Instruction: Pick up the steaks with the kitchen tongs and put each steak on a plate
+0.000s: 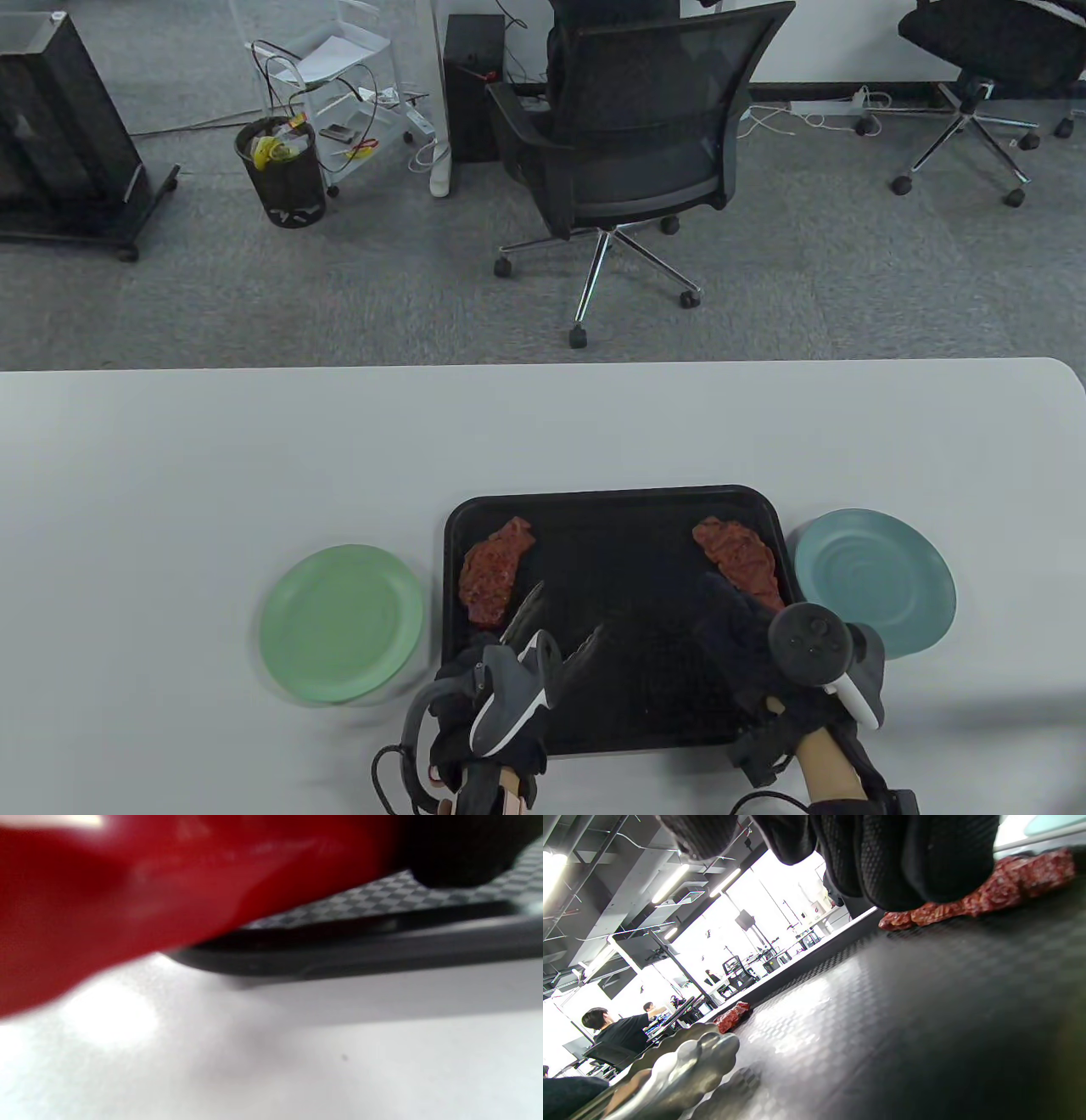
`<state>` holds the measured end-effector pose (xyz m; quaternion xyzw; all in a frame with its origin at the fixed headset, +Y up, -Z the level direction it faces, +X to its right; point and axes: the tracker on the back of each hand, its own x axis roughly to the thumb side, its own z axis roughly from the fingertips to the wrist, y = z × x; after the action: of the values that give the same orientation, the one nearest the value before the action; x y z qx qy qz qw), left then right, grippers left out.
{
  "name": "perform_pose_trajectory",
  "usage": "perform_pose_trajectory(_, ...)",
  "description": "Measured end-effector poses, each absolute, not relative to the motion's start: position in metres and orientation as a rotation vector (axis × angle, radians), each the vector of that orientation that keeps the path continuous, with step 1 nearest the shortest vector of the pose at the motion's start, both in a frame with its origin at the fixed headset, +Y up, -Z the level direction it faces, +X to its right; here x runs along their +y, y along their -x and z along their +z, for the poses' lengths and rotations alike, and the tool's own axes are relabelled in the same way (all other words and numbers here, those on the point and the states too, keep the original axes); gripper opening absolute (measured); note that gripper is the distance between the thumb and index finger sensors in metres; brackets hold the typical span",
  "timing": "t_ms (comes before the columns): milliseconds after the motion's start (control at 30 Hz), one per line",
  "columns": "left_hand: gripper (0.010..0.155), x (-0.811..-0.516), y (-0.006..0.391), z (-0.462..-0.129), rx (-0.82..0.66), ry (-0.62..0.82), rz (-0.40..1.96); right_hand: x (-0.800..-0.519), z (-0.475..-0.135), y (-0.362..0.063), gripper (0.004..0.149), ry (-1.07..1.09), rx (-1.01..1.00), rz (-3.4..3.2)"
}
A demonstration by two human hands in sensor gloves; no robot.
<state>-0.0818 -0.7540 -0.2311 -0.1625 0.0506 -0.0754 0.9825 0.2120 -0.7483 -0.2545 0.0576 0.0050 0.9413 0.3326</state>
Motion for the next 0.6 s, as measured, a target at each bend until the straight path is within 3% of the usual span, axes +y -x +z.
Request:
perform_pose_trajectory(300,0.096,-0.724,0.085,-0.22,0.036,0.023,0.144,-0.746,-0.254,-0.215,0.063,-0.071,-0.03,2.495)
perform_pose_trajectory(433,0.096,-0.72,0.083,-0.217,0.018,0.02,0.214,-0.742,-0.252,-0.226,0.064,0.059,-0.1,2.518)
perform_pose_trajectory(600,0.096,-0.718,0.08,-0.216,0.003,0.014,0.215,-0.736,-0.259,-0.269,0.066,0.353,-0.127,2.538)
